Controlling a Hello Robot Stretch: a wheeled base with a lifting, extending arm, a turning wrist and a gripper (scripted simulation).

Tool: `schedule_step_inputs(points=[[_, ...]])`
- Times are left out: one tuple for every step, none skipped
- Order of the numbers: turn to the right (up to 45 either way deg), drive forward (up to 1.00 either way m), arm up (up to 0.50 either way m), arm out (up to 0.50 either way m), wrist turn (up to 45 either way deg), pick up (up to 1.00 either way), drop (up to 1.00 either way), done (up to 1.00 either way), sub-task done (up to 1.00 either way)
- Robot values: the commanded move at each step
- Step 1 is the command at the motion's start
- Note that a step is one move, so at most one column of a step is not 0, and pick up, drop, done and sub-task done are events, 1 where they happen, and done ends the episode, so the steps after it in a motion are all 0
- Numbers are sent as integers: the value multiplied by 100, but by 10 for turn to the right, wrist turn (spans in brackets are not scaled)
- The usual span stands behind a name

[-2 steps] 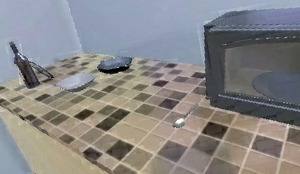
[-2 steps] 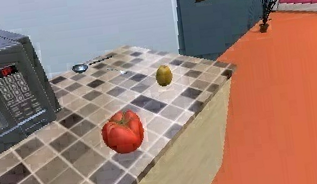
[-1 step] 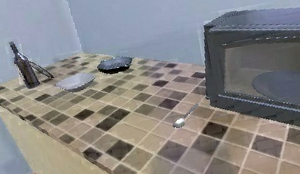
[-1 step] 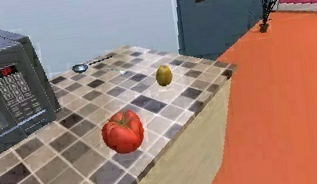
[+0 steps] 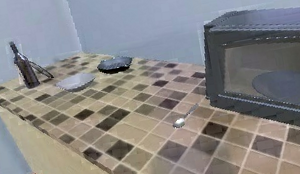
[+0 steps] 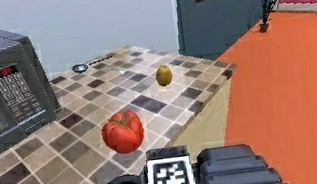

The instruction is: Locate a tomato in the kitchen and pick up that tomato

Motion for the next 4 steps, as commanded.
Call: schedule_step_inputs(points=[[0, 0, 0, 16, 0, 0, 0, 0, 0], [0, 0, 0, 0, 450, 0, 0, 0, 0], [0, 0, 0, 0, 450, 0, 0, 0, 0], [0, 0, 0, 0, 450, 0, 0, 0, 0]])
